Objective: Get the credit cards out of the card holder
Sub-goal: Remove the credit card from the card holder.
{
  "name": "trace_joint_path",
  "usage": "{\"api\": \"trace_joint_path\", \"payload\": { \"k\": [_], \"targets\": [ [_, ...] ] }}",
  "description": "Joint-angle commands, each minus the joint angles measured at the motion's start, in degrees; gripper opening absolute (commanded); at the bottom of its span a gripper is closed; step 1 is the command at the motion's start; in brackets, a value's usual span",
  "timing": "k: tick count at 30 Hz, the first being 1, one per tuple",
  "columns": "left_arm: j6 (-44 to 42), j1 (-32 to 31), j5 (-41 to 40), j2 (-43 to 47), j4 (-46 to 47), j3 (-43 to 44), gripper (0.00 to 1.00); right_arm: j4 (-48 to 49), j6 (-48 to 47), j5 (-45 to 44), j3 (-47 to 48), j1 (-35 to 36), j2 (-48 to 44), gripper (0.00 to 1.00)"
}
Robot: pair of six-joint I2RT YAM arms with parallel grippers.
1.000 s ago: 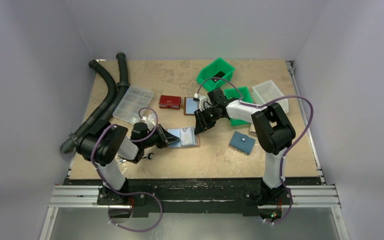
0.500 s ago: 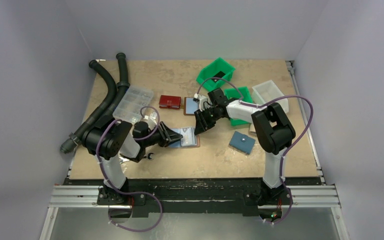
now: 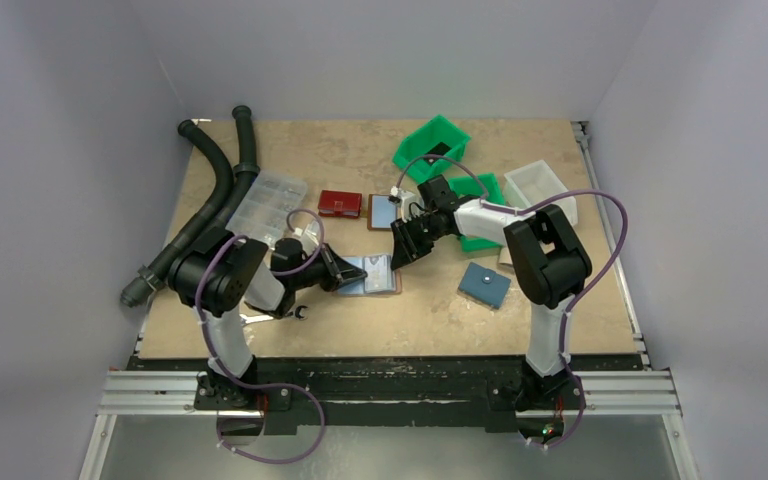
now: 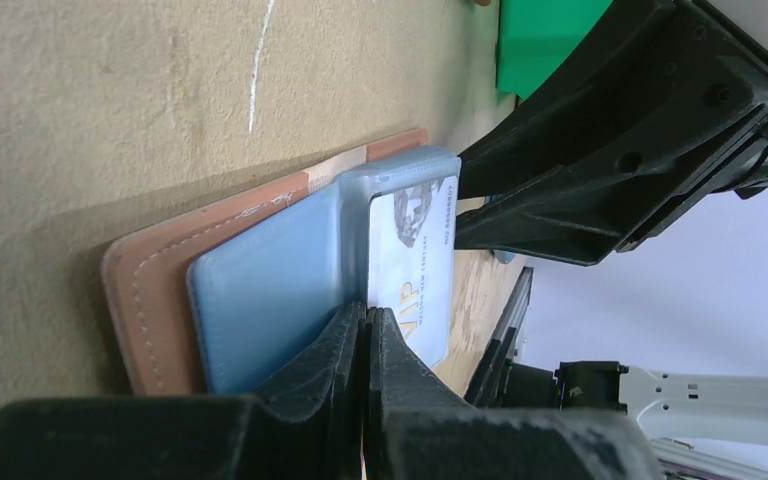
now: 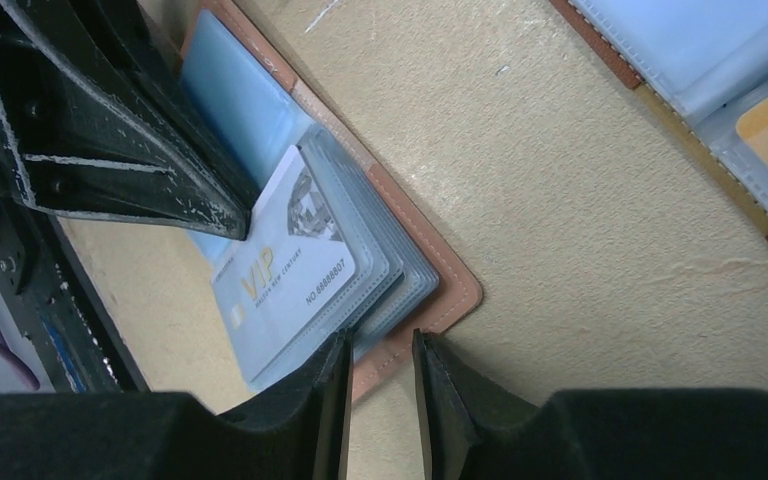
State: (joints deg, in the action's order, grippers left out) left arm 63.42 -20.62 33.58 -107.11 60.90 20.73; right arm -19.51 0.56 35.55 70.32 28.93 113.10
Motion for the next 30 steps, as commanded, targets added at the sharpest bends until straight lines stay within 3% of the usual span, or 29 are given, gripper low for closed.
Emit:
{"api": "trace_joint_path", "payload": {
  "k": [1,13,20,26,30],
  "targets": [
    [-3.5,2.2,-4.0,2.0,-5.2,-2.6,0.0,-4.5,-1.8,-9.8,-1.3,0.3,2.7,0.33],
    [-4.8,6.2,-4.9,8.0,-9.6,-5.7,0.0,-4.7,-1.6,-11.3,-1.2,0.1,2.9,0.31],
    [-9.0,6.8,-9.1,16.9,-20.4,-5.3,0.0,-4.8,-1.8,-9.9,-1.0,0.2,2.5,0.31],
    [-11.4,7.0,-10.1,25.3,-24.5,-5.0,0.0,-6.2,-7.2,0.2,-0.3,-0.5,-0.8,0.38],
    [-12.2,7.0,-8.3,27.1,-23.0,-5.2,0.0,-9.1,-13.5,8.2,0.2,-1.3,-4.7,0.5]
  ]
}}
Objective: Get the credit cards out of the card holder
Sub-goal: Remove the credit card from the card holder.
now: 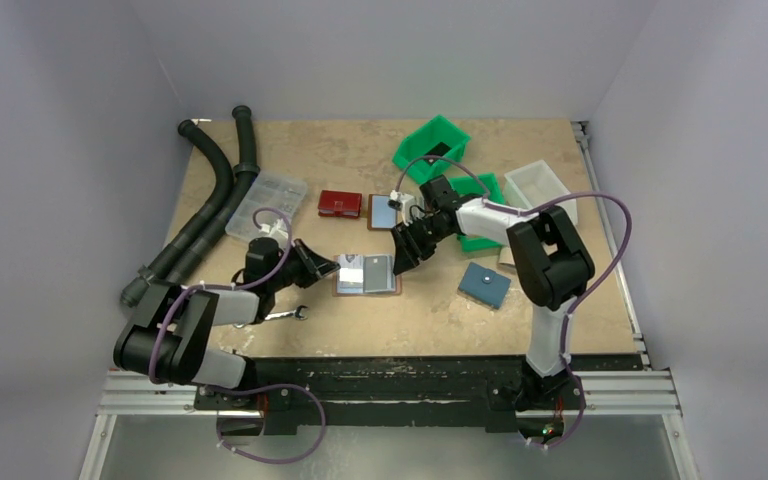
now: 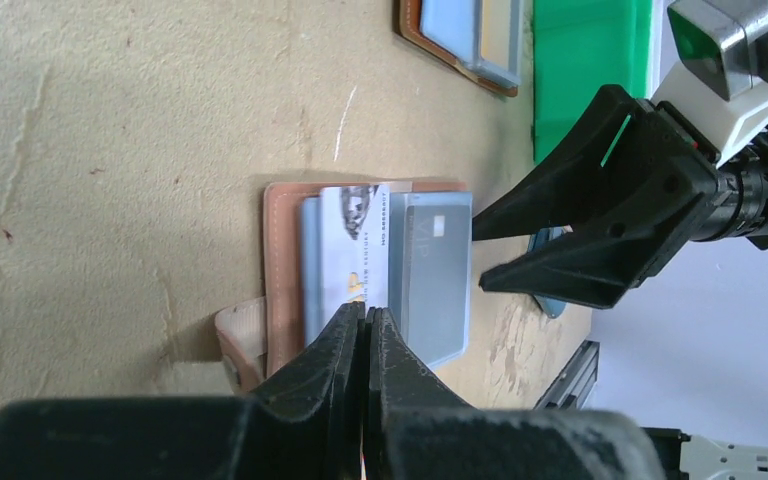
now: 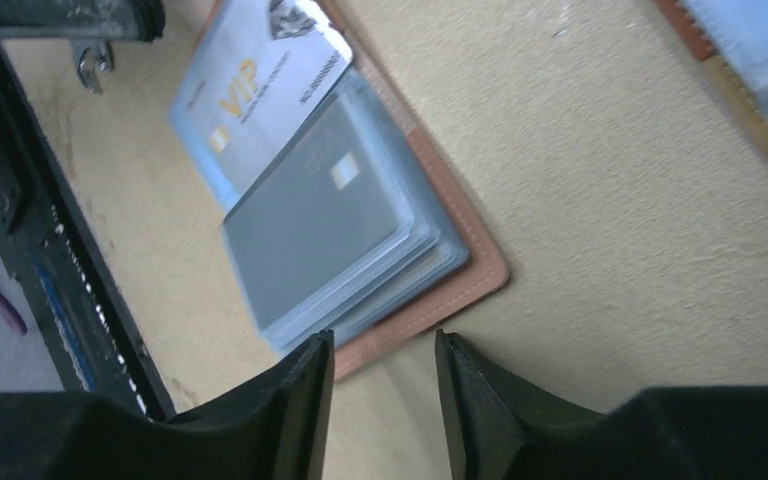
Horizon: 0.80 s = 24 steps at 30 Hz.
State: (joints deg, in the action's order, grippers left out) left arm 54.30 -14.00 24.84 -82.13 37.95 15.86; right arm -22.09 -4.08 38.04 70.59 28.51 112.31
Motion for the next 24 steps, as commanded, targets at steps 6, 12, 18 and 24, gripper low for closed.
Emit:
{"api": "trace_joint_path", "payload": {
  "k": [6,12,18,24],
  "targets": [
    [-3.7,0.4,3.3,3.2,1.7,0.2,0.0,-12.6,-19.3,11.6,0.8,-1.0,-8.1,0.7],
    [-7.5,0.4,0.6,3.4,-7.8,3.8,0.19,-13.7,-21.1,13.8,0.6,-1.0,-9.2,0.76],
    [-9.2,0.3,1.5,1.6,-11.0,6.2,0.34,-12.2,-18.6,17.5,0.4,0.0,-8.7,0.74],
    [-9.4,0.3,2.7,-1.9,-9.9,7.3,0.35,-10.0,-15.9,16.7,0.4,1.7,-7.5,0.68]
  ]
}}
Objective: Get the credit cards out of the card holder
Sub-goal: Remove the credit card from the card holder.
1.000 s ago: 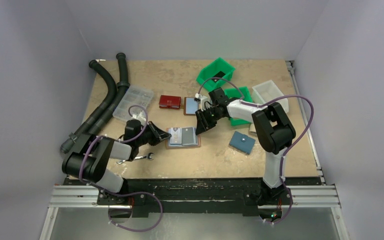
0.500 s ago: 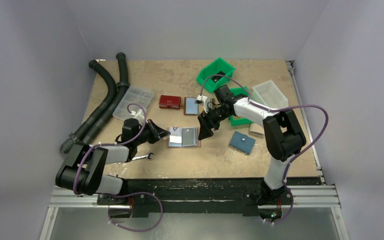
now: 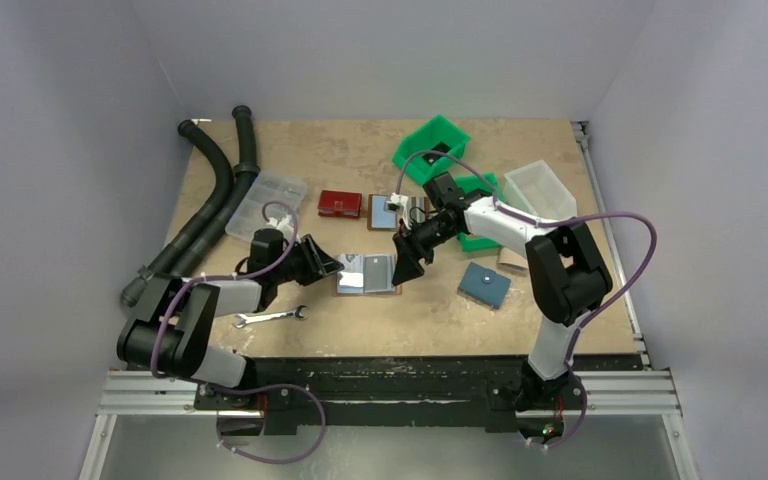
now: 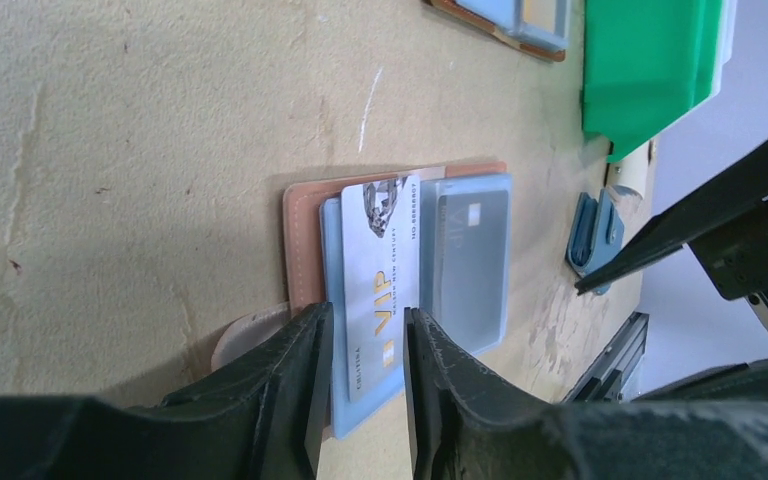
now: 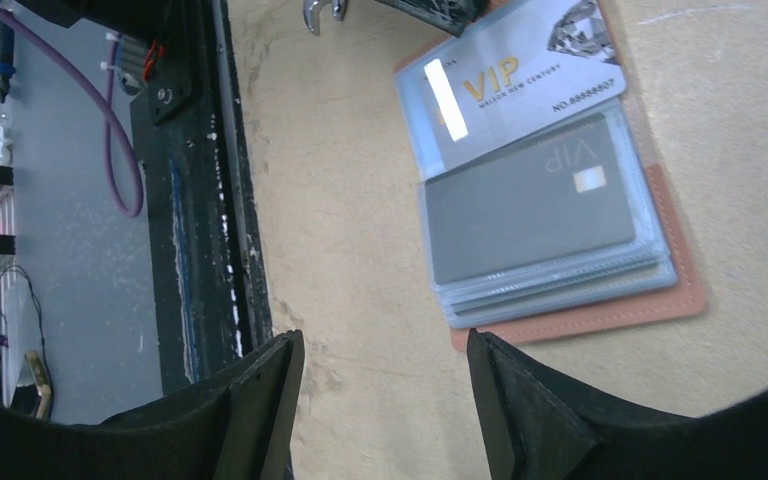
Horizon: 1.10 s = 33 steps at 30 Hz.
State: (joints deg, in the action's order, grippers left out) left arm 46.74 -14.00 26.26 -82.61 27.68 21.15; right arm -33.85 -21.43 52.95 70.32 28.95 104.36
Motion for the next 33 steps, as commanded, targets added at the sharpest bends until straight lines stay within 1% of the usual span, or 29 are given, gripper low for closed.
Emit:
{"api": "trace_joint_path", "payload": {
  "k": [1,6,10,15,24,26,29,32,33],
  "targets": [
    [-2.0,0.3,1.2,-1.6,0.3,2.3,0.35,1.8,1.5,1.8,0.7,1.4,0.5,0.68],
    [-4.9,-0.5,-2.3,-1.6,-3.8,5.0,0.35,1.6,0.7,2.6,1.1,1.4,0.7,0.7],
    [-7.8,-2.9,-6.7,-1.1,-8.5,7.6,0.36,1.4,0.6,2.7,1.1,1.4,0.9,0.71],
    [-7.8,-4.6,-8.3,0.3,-8.8,7.9,0.36,1.3,0.5,3.4,1.2,1.5,1.0,0.71],
    [-7.7,-4.9,-9.8,2.1,-9.5,8.1,0.36,1.3,0.1,3.3,2.5,1.5,0.9,0.73],
    [-8.0,-4.9,-9.9,2.8,-9.8,8.0,0.36,0.3,-2.2,1.1,5.0,1.9,1.2,0.74],
    [-8.9,-4.9,-10.4,4.6,-10.8,7.3,0.35,-4.5,-10.9,-2.7,11.6,3.8,3.3,0.8],
    [-9.6,-4.9,-11.9,7.7,-12.5,6.0,0.35,-7.4,-20.5,-5.9,18.1,5.2,6.5,0.9],
    [-9.7,-4.9,-12.4,8.9,-13.3,5.4,0.35,-8.5,-24.0,-5.8,20.1,5.5,7.6,0.95]
  ]
}}
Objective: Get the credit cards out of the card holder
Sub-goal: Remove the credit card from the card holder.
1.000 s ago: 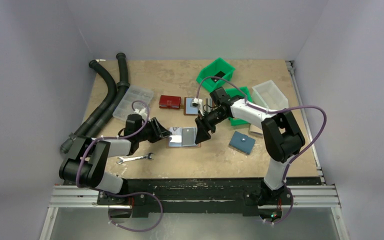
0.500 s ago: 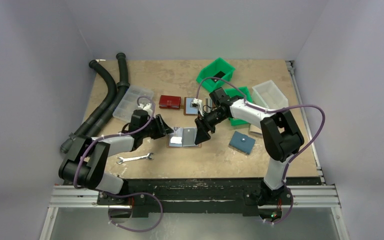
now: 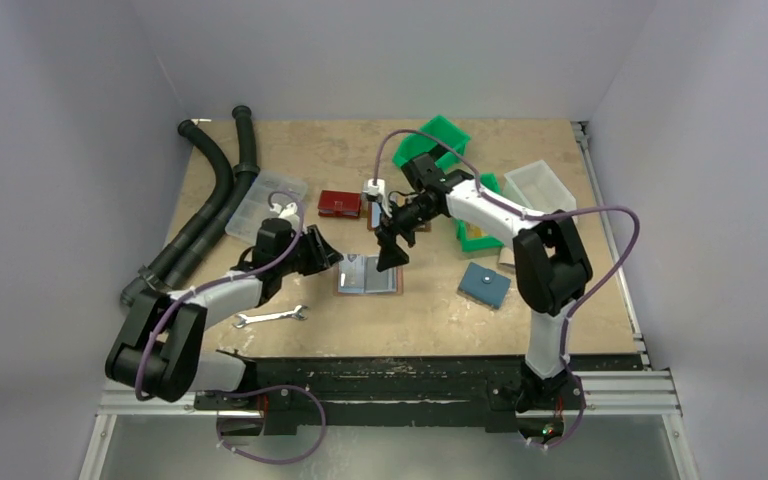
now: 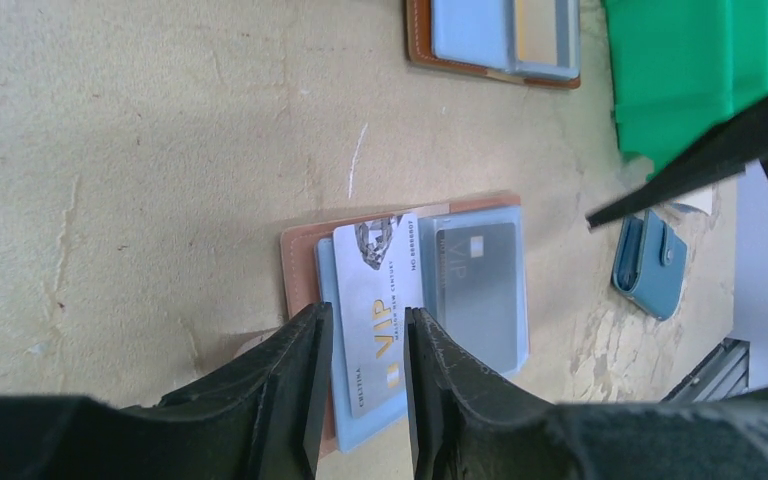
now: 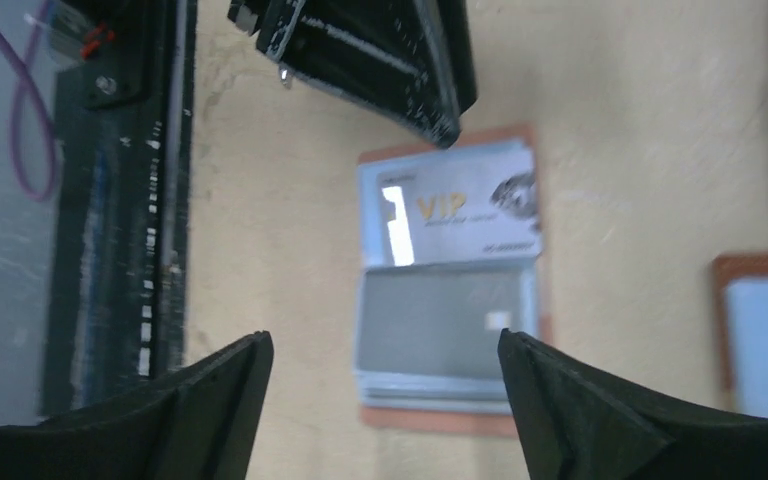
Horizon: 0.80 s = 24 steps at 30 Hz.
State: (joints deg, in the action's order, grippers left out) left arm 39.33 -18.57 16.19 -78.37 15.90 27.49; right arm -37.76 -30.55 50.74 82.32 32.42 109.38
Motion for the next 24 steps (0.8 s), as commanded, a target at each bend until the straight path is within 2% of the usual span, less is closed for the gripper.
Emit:
{"api": "trace_joint_path", "payload": {
  "k": [1,3,6,10,11,17,24],
  "targets": [
    [-2.1,-0.3,-3.2,5.7,-1.9,-1.8,0.35,-5.9,-18.3,-3.1,10.2,2.2,3.9,0.98],
    [-1.2,-0.3,-3.9,8.0,-2.1,-3.7,0.34,-7.7,-22.9,-1.8,14.1,2.8,6.8,0.99],
    [1.0,-0.4,-3.8,9.4,-0.3,-6.5,0.27,-9.8,-27.2,-1.4,20.1,4.7,12.2,0.99],
    [4.0,-0.5,-0.8,9.3,4.4,-10.3,0.03,-11.3,-21.9,-4.2,29.1,6.7,19.6,0.99],
    [4.5,-0.6,-0.1,9.1,5.8,-11.0,0.0,-11.0,-20.0,-4.9,30.0,7.0,20.6,0.99],
    [6.3,-1.3,4.2,7.7,11.3,-12.0,0.0,-6.5,-13.1,-7.0,29.3,7.3,22.3,0.99],
    [8.1,-4.6,4.4,4.1,15.5,-11.3,0.0,-6.7,-9.3,-6.6,28.2,7.3,24.1,0.96]
  ]
}}
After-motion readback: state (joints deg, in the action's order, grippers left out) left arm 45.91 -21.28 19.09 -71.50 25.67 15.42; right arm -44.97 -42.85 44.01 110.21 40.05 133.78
